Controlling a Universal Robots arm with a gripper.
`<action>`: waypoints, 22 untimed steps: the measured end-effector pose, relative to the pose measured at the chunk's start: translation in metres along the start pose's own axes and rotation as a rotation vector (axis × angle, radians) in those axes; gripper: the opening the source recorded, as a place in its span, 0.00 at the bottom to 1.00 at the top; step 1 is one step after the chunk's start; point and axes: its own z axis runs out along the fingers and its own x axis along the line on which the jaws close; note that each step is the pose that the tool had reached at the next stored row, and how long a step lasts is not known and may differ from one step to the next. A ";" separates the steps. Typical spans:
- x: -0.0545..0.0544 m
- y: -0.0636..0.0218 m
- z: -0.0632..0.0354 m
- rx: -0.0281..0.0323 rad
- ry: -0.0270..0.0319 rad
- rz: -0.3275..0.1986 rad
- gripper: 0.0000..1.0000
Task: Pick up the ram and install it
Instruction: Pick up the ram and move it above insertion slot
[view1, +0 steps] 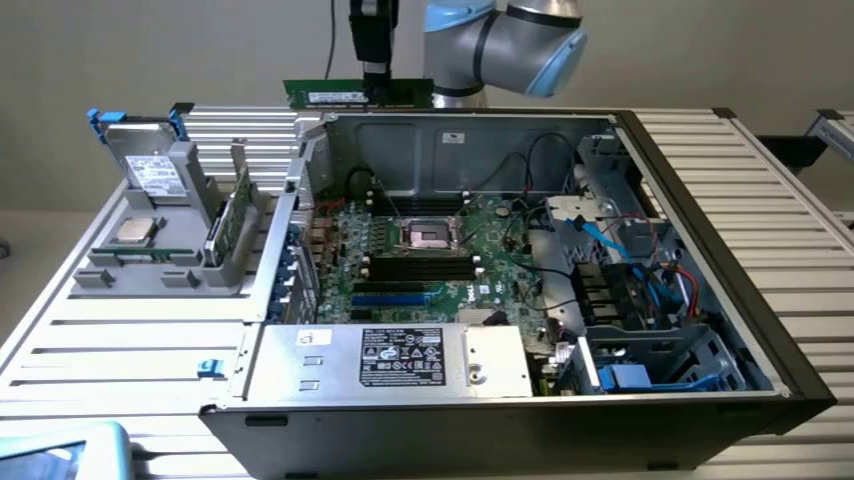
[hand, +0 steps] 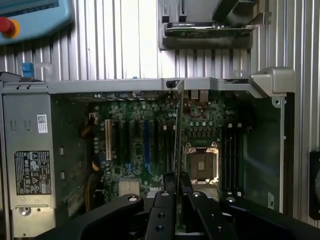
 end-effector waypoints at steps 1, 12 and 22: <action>-0.001 -0.0024 0.0006 0.0006 -0.0006 0.000 0.15; -0.021 -0.0285 0.0087 0.0028 -0.0016 -0.001 0.15; -0.031 -0.0409 0.0174 0.0027 -0.0038 -0.010 0.15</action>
